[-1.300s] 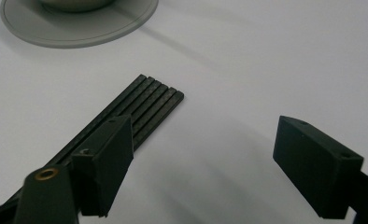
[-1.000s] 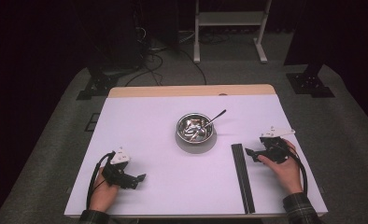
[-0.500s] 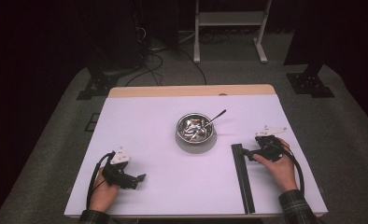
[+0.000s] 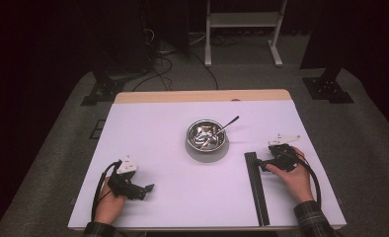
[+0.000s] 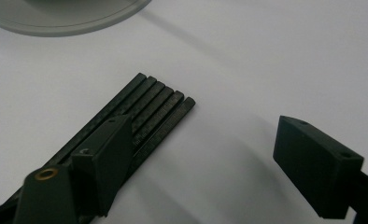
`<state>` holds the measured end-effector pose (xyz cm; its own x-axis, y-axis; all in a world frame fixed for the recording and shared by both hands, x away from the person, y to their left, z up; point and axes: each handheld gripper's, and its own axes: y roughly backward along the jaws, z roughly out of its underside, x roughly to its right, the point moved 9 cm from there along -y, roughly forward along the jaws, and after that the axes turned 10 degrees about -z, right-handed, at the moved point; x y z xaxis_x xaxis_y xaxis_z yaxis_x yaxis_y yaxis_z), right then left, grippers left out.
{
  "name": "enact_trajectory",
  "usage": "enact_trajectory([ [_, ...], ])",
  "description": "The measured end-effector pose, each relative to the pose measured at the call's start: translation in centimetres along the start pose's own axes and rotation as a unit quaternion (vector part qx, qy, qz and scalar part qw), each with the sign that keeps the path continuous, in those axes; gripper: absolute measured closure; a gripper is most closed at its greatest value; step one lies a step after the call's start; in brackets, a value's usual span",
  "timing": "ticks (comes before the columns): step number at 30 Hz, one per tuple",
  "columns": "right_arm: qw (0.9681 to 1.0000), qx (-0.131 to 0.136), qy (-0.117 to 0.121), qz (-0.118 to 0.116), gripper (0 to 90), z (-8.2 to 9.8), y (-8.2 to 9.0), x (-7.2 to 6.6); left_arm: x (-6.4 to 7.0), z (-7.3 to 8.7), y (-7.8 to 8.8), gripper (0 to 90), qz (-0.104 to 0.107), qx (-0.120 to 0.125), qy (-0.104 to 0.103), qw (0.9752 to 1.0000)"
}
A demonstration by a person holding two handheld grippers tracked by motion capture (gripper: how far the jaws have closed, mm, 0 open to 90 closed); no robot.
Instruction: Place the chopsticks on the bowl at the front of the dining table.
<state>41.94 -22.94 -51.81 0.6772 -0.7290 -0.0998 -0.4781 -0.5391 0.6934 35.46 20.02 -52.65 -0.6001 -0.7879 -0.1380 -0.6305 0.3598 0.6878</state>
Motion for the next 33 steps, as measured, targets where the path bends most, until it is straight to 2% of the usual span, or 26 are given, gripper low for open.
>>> enact_trajectory([
  [13, 0.9999, -0.011, 0.0, 0.006, 18.2, 0.4, -0.1, 0.2, 0.0, 0.0, 0.0, 0.0, 0.0, 0.0, 0.0, 1.0],
  [33, 0.9997, -0.016, -0.01, -0.012, 18.5, 1.5, 0.6, -0.9, 0.0, 0.0, 0.0, 0.0, 0.0, 0.0, 0.0, 1.0],
])
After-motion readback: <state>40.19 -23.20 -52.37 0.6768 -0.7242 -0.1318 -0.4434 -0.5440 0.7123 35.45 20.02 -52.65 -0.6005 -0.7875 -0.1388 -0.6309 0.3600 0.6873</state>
